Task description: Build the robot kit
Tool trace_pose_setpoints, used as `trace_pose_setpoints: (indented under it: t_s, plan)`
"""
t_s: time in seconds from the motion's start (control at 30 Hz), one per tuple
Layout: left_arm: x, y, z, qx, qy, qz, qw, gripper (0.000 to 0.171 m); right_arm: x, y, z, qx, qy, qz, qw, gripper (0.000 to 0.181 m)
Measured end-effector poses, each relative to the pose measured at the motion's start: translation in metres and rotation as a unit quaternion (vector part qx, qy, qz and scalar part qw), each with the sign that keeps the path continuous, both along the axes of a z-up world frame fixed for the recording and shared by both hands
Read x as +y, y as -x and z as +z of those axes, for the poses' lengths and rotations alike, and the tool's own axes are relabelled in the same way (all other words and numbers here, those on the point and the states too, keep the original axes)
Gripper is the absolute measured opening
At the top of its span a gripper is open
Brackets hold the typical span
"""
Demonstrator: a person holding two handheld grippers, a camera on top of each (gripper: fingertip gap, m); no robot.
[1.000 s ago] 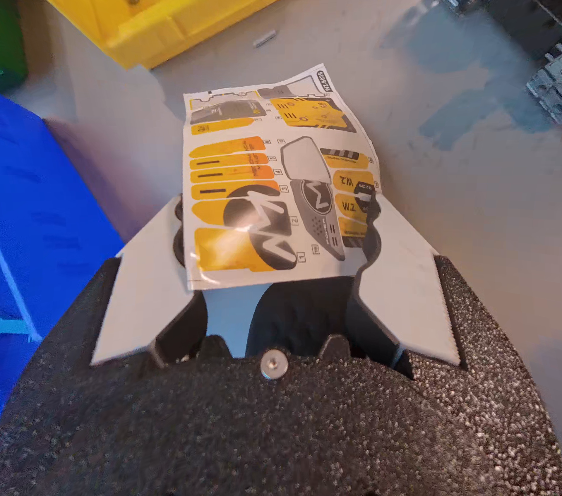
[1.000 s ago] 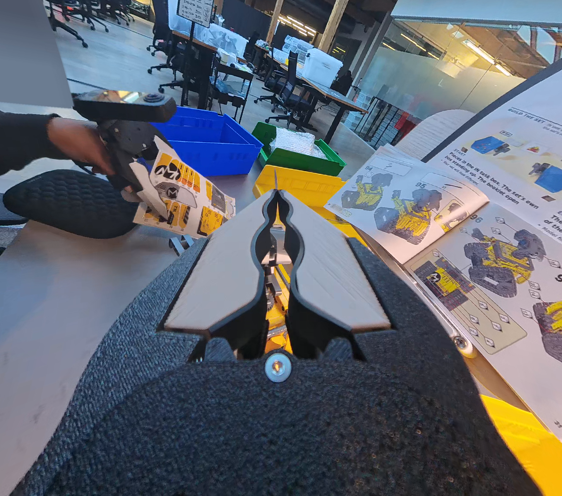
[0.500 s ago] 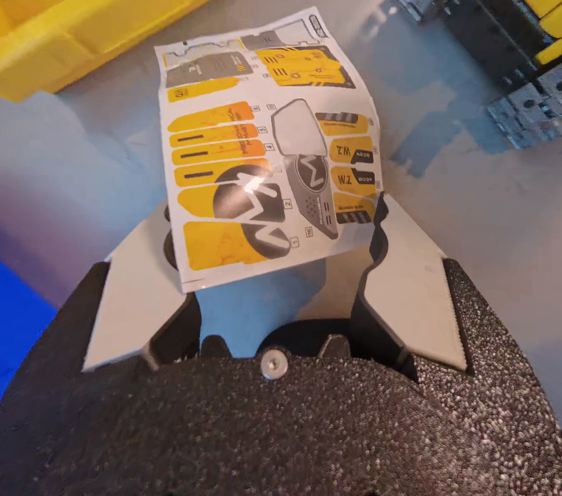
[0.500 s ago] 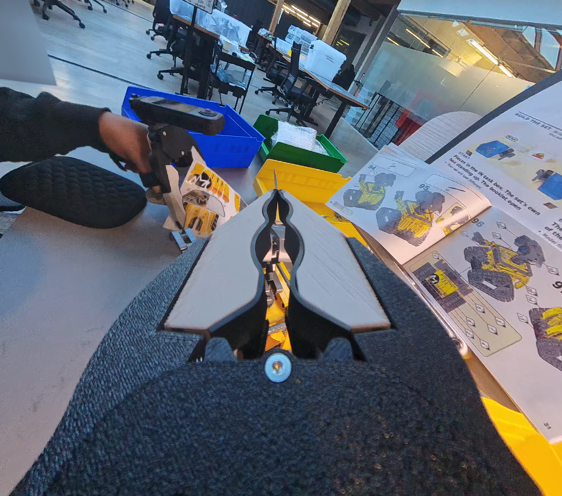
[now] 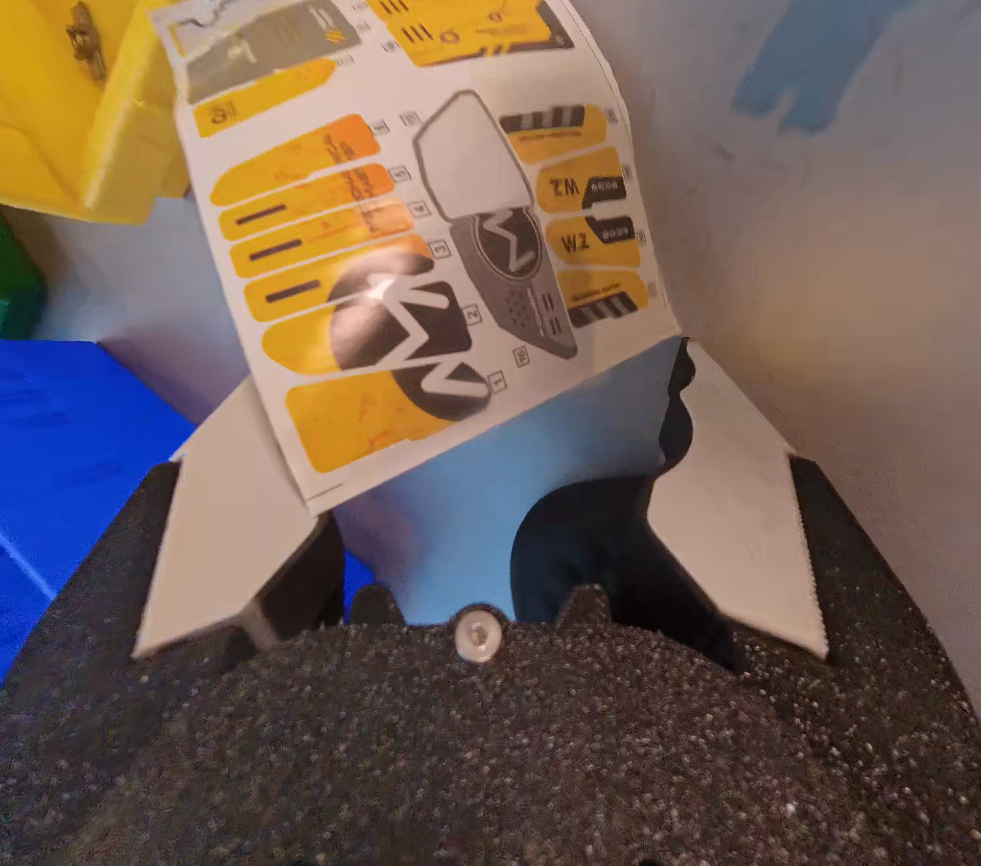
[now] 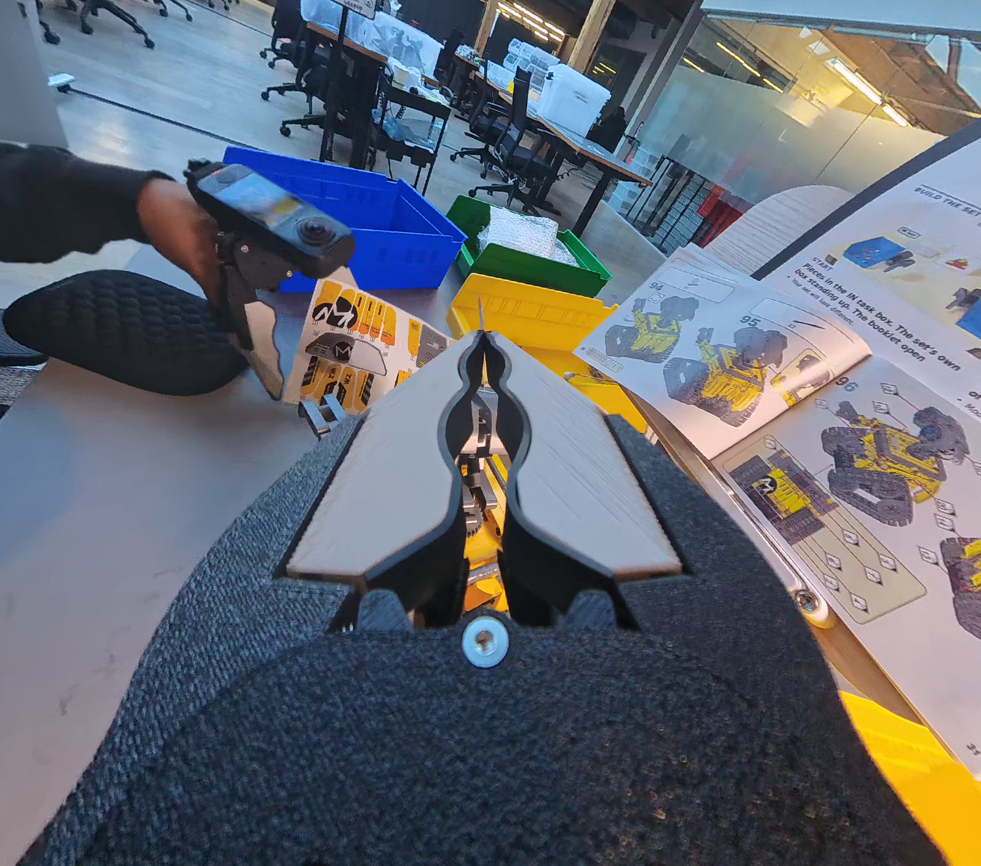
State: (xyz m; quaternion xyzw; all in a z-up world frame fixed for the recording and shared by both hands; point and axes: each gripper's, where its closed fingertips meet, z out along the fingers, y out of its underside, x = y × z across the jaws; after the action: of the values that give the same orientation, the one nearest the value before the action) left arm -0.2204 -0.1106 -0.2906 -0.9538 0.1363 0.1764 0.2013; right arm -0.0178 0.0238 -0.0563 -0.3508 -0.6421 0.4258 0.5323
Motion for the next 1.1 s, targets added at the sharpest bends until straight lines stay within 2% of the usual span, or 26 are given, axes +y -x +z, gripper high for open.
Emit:
trace_pose_setpoints:
  t_s: [0.13, 0.27, 0.3, 0.33, 0.4, 0.5, 0.57, 0.67, 0.77, 0.87, 0.9, 1.0, 1.1]
  plan:
    - [-0.027, 0.008, 0.01, 0.099, 0.134, -0.064, 0.984, 0.137, 0.0, -0.001, 0.001, 0.003, 0.004, 0.003, 1.0, 0.0]
    - [-0.058, -0.002, 0.017, 0.067, 0.257, -0.134, 0.955, 0.134, 0.0, -0.001, 0.001, 0.005, -0.002, 0.006, 1.0, 0.0]
    - [-0.063, -0.003, 0.022, 0.06, 0.277, -0.156, 0.946, 0.139, -0.001, -0.002, 0.001, 0.006, -0.005, 0.007, 1.0, 0.0]
    - [-0.064, -0.01, 0.028, 0.03, 0.277, -0.178, 0.944, 0.136, -0.001, -0.002, 0.001, 0.007, -0.009, 0.008, 1.0, 0.0]
    - [-0.066, -0.037, 0.043, -0.094, 0.265, -0.22, 0.934, 0.124, -0.002, -0.002, 0.0, 0.006, -0.015, 0.01, 1.0, 0.0]
    - [-0.08, -0.055, 0.076, -0.228, 0.255, -0.282, 0.896, 0.109, -0.004, -0.002, -0.001, 0.006, -0.018, 0.014, 1.0, 0.0]
    - [-0.083, -0.069, 0.104, -0.311, 0.218, -0.317, 0.869, 0.102, -0.004, -0.001, -0.002, 0.003, -0.023, 0.012, 1.0, 0.0]
    - [-0.077, -0.075, 0.13, -0.373, 0.164, -0.339, 0.848, 0.097, -0.003, 0.0, -0.005, -0.001, -0.027, 0.011, 1.0, 0.0]
    - [-0.051, -0.065, 0.129, -0.354, 0.112, -0.322, 0.871, 0.104, -0.004, 0.003, -0.009, -0.005, -0.024, 0.013, 1.0, 0.0]
    - [-0.002, -0.076, 0.145, -0.358, -0.035, -0.303, 0.883, 0.094, -0.007, 0.004, -0.009, -0.002, -0.03, 0.016, 0.999, 0.0]
    - [0.012, -0.084, 0.154, -0.367, -0.084, -0.299, 0.877, 0.09, -0.008, 0.004, -0.008, 0.002, -0.03, 0.019, 0.999, 0.0]
    - [0.038, -0.122, 0.188, -0.435, -0.212, -0.304, 0.821, 0.08, -0.011, 0.006, -0.007, 0.017, -0.032, 0.023, 0.999, 0.0]
    - [0.053, -0.153, 0.218, -0.536, -0.291, -0.299, 0.734, 0.066, -0.01, 0.011, -0.004, 0.043, -0.059, 0.001, 0.997, 0.0]
